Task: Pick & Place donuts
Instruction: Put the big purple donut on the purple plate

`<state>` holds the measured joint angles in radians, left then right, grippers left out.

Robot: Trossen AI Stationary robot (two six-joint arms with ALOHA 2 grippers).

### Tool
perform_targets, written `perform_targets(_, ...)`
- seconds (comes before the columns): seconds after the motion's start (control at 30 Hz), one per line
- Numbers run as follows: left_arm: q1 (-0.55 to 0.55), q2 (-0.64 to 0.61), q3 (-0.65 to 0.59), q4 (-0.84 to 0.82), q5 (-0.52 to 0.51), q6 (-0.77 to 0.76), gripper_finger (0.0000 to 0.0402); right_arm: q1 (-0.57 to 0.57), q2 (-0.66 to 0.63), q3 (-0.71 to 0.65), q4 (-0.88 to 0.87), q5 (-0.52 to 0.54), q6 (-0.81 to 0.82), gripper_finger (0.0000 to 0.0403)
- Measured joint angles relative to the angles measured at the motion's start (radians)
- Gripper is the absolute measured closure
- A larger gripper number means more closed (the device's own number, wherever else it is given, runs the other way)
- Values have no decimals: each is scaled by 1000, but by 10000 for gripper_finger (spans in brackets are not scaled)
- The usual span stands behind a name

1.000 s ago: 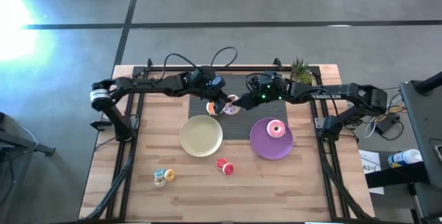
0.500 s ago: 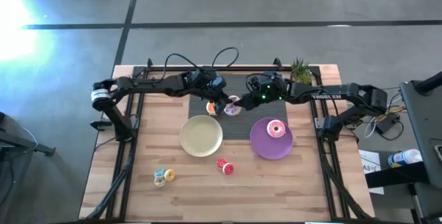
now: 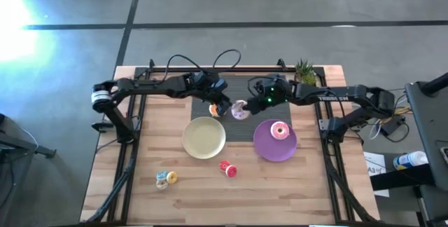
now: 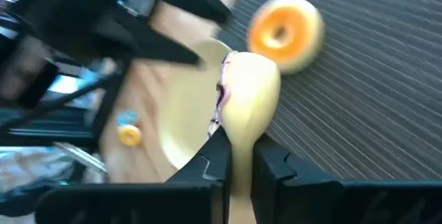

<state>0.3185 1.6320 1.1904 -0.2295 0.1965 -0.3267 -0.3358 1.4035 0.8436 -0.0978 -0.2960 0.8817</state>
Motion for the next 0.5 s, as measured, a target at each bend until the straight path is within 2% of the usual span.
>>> perform_targets(0.13, -2, -33, 0, -58, -12, 1, 276, 2, -66, 0, -206, 44, -24, 380)
perform_targets(0.37, -2, -69, 0, -168, -12, 50, 276, 67, -241, 0, -651, 25, -43, 380)
perform_targets(0.5, -2, -69, -3, -202, -12, 63, 276, 144, -353, -36, -761, 28, 96, 380)
